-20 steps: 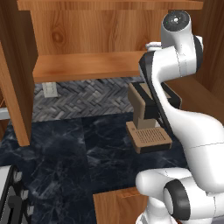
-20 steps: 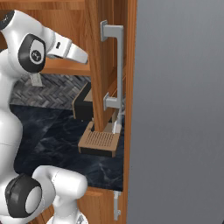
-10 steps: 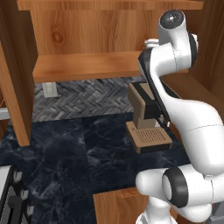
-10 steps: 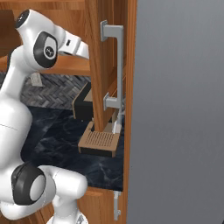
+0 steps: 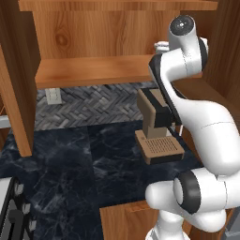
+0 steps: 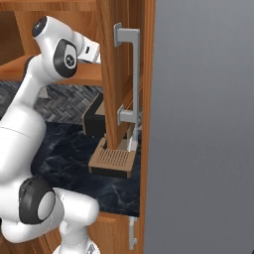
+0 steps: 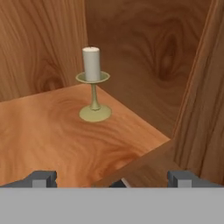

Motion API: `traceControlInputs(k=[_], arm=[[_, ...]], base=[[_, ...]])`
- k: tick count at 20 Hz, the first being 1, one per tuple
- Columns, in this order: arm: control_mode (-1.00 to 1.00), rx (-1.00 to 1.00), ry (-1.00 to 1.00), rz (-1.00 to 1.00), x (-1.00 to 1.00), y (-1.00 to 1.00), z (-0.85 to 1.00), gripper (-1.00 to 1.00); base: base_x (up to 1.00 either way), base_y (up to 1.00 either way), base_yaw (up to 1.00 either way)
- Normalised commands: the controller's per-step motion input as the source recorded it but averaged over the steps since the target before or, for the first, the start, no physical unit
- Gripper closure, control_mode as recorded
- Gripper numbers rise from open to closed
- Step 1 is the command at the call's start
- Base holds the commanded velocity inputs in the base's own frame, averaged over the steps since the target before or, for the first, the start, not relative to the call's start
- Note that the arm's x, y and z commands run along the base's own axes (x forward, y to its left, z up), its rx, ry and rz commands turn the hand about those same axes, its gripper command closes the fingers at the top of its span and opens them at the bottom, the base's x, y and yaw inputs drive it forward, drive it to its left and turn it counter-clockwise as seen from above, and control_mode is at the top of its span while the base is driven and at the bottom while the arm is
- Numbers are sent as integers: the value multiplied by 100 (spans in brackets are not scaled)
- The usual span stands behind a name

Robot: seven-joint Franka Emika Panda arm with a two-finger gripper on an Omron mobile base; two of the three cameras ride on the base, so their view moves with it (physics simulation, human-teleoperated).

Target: Get the candle and the beer from the cabinet and move them to the dining counter.

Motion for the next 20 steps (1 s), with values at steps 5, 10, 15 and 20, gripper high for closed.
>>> traceControlInputs(k=[5, 10, 15, 20], arm=[[-100, 0, 3, -2, 37, -10, 0, -100], [-100, 0, 0, -2, 30, -15, 0, -100], [-100, 0, 0, -4, 10, -11, -4, -100], [-100, 0, 0, -7, 9, -13, -7, -100]], base=[[0, 0, 0], [0, 0, 0], [0, 0, 0], [0, 0, 0]])
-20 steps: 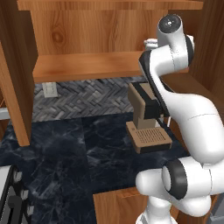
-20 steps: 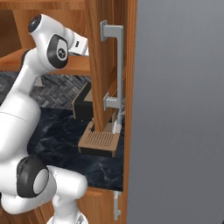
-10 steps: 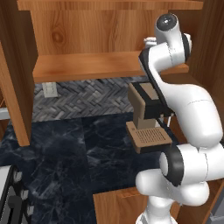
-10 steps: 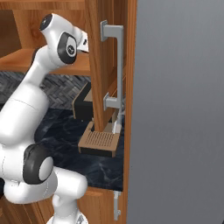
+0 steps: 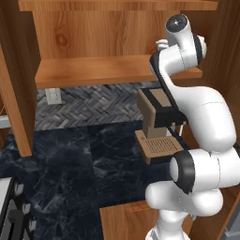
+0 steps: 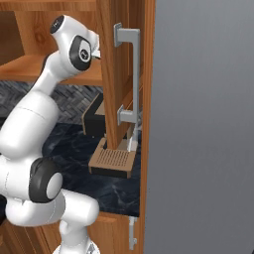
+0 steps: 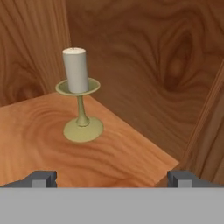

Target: Get the candle and the beer from the cabinet and move them to the dining counter.

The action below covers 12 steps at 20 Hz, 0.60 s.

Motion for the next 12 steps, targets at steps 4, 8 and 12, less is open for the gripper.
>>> traceControlInputs(k=[4, 8, 12], arm=[[-100, 0, 2, -7, 14, -12, -10, -100], [-100, 0, 0, -6, 23, -9, -14, -100], [-100, 0, 0, -2, 22, -4, -3, -100]], base=[[0, 0, 0], [0, 0, 0], [0, 0, 0]])
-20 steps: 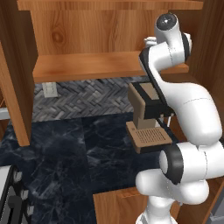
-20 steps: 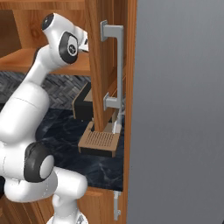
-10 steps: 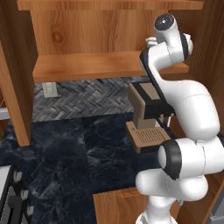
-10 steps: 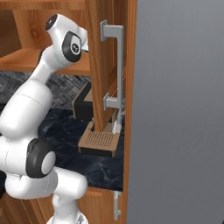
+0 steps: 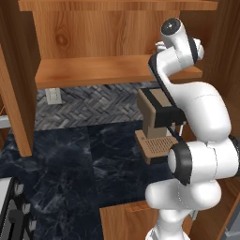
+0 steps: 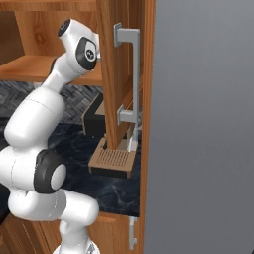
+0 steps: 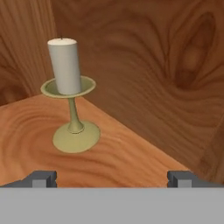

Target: Get the candle and the beer from the cabinet and move them to the dining counter.

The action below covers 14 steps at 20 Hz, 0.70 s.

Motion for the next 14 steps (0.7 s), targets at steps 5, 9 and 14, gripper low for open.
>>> traceControlInputs(k=[5, 9, 14], arm=[[-100, 0, 0, -1, 11, -5, 0, -100], [-100, 0, 0, 0, 13, -13, 0, -100], [-100, 0, 0, 0, 19, -13, 0, -100]], base=[[0, 0, 0], [0, 0, 0], [0, 0, 0]])
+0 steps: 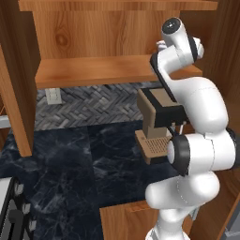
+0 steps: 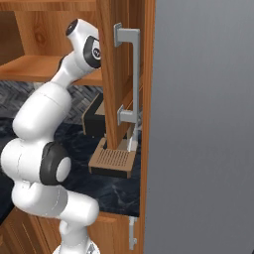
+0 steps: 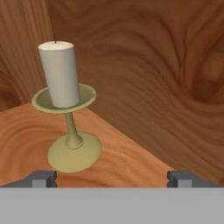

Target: Get the candle and the beer from the cabinet and move them to the dining counter.

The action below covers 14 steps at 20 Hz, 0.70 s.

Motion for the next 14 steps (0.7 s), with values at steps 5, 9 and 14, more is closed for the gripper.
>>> traceControlInputs(k=[5, 9, 14], arm=[[-100, 0, 1, 0, 23, -7, 0, -100], [-100, 1, 0, 0, 18, -1, 0, -100], [-100, 2, 5, 0, 16, -1, 0, -100]], base=[[0, 0, 0], [0, 0, 0], [0, 0, 0]])
